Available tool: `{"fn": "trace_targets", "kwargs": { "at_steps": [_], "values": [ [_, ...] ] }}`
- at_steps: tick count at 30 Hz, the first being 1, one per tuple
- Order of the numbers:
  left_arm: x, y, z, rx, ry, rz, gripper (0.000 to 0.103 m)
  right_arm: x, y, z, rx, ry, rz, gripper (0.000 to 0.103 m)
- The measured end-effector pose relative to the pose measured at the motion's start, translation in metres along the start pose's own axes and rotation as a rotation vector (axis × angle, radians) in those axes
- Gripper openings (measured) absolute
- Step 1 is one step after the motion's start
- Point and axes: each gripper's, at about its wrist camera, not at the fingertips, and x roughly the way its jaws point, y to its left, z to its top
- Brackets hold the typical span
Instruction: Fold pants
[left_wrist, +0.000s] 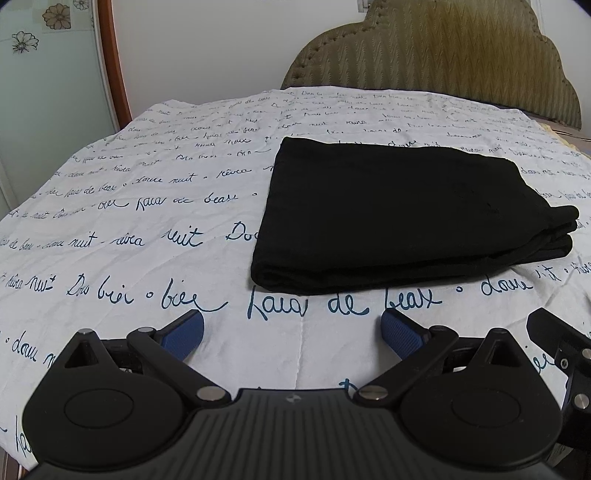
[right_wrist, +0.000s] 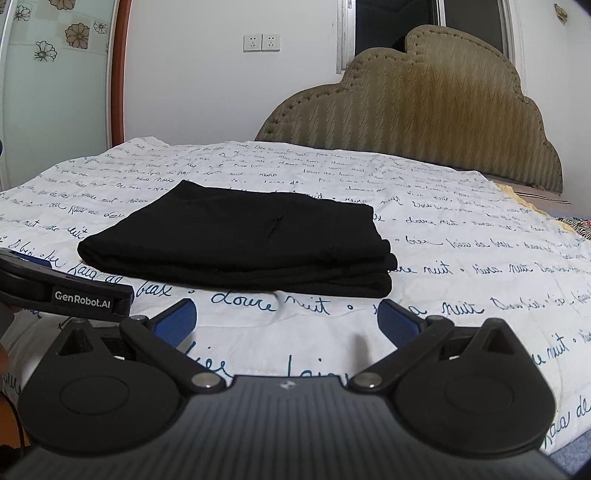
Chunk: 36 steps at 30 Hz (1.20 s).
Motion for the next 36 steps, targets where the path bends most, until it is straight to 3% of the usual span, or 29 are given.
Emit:
{"fn": "trace_targets", "kwargs": {
  "at_steps": [36],
  "values": [
    [-0.0014,0.0009,-0.0004,-0.007,0.001,-0.004,0.103,0.0008,-0.0016,-0.0023,0.010,0.003,0.015,0.103]
  ]
}}
